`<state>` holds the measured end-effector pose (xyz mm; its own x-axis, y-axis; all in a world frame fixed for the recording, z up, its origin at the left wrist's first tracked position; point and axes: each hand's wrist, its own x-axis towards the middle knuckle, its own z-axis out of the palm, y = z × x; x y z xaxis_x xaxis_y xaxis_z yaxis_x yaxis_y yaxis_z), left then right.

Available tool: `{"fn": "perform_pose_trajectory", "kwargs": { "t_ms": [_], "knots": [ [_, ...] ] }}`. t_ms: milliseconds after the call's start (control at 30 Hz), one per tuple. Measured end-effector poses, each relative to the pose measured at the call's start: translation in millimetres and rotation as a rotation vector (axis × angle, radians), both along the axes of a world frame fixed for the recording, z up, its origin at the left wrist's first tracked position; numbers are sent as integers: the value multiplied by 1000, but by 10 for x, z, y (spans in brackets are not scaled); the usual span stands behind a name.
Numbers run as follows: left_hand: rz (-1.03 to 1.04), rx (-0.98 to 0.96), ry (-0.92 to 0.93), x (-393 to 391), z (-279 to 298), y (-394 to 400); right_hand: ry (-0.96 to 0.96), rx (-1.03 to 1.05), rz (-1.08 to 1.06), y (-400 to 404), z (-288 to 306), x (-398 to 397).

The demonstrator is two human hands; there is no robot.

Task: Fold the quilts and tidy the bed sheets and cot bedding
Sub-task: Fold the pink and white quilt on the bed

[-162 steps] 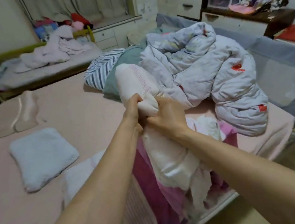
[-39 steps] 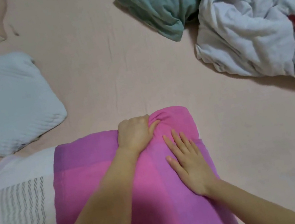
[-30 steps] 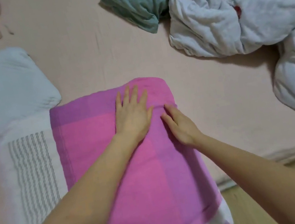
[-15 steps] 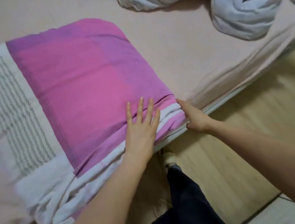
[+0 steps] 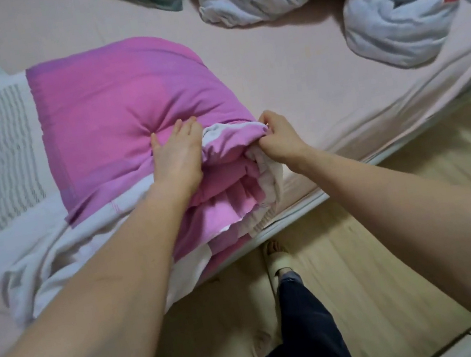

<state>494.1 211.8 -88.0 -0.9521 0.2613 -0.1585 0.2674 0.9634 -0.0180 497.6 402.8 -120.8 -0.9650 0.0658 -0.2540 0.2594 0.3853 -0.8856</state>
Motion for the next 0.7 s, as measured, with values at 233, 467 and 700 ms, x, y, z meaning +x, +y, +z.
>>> {"fn": "perform_pose_trajectory", "kwargs": {
  "t_ms": [233,467,700],
  "knots": [
    [-36,-113,107,545,-22,-128,105,774,166,-294,-229,850],
    [-183,-41,-1,944,77,-200,244,634,331,-127,-75,1132],
    [-145,149,-487,1080,285,-304,90,946,937,-271,114,970]
  ]
}}
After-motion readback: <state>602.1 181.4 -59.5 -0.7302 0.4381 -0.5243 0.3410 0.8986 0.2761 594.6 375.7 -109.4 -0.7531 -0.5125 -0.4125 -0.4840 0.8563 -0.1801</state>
